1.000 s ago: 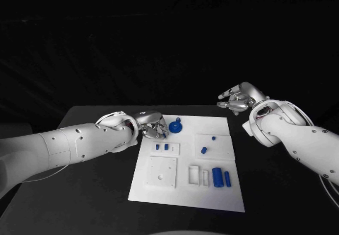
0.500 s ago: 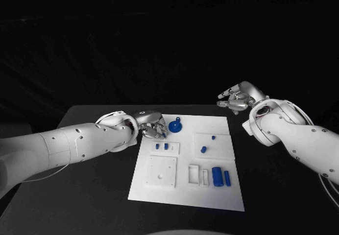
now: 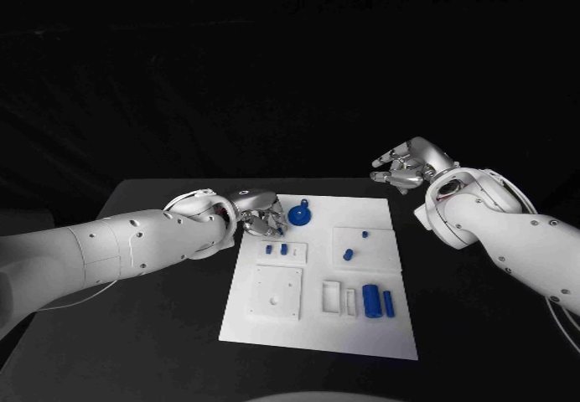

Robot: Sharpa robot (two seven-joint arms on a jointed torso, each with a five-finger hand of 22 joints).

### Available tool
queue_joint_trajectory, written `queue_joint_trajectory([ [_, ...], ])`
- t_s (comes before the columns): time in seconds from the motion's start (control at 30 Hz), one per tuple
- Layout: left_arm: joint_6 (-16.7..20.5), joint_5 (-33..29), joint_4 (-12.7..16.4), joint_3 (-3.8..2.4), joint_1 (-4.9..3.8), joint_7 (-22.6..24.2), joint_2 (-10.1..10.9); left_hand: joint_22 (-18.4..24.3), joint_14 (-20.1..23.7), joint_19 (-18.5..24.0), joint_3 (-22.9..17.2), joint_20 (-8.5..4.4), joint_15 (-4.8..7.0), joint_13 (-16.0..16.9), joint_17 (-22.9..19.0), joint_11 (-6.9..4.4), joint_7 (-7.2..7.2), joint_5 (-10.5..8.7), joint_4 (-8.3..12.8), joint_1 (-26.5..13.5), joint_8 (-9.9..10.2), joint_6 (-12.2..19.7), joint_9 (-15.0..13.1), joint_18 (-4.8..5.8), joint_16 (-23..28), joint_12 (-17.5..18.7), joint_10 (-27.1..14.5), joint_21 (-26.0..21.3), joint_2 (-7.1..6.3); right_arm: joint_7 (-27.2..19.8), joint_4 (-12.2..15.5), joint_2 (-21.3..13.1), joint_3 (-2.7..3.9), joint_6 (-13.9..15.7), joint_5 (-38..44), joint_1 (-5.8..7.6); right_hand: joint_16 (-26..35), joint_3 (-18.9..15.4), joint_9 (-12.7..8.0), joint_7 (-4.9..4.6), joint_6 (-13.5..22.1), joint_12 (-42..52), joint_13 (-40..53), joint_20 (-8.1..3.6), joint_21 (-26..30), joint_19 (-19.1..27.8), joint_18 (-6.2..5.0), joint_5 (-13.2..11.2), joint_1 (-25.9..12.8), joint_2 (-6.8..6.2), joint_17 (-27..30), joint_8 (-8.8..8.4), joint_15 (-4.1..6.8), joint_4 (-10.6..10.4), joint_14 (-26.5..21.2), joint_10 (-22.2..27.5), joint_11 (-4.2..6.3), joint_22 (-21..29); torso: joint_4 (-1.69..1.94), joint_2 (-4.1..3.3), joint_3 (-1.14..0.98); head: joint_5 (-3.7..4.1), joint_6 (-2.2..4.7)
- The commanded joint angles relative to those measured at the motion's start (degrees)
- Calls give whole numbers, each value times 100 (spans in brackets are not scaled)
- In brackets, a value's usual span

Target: Assemble the parts on the task board

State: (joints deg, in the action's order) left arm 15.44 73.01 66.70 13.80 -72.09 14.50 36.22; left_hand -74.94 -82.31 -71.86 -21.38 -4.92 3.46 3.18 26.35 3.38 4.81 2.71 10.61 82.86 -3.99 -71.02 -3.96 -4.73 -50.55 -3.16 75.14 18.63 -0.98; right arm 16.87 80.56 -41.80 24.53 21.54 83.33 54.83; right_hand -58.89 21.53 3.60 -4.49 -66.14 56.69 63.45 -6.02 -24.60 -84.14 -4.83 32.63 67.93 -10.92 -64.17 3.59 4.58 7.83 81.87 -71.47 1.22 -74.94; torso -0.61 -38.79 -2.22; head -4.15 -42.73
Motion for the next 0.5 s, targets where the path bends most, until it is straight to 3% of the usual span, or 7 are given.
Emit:
queue_joint_trajectory([
  [0.03,-111,59,24,0,17,-22,-26,-116,25,29,-43,6,23,29,8,-193,5,18,0,19,25,-7,7,-93,8,-24,315,35,52,-3,12,6,3,-81,156,-3,27,-5,8,4,-37,12,-9,19,28,-161,-60,-8,-1,41,5,-2,12,30,-39,26,11,-240,-1,0,-3,5,-10],
  [0.5,-173,73,-47,-1,89,-51,-90,-114,26,31,-47,6,23,29,9,-193,4,18,6,19,26,-6,8,-96,8,-24,314,45,57,1,17,6,3,-97,150,-3,27,-5,8,4,-37,12,-9,19,28,-161,-60,-8,-1,41,5,-2,12,30,-39,26,11,-240,-2,-1,-2,41,-16],
])
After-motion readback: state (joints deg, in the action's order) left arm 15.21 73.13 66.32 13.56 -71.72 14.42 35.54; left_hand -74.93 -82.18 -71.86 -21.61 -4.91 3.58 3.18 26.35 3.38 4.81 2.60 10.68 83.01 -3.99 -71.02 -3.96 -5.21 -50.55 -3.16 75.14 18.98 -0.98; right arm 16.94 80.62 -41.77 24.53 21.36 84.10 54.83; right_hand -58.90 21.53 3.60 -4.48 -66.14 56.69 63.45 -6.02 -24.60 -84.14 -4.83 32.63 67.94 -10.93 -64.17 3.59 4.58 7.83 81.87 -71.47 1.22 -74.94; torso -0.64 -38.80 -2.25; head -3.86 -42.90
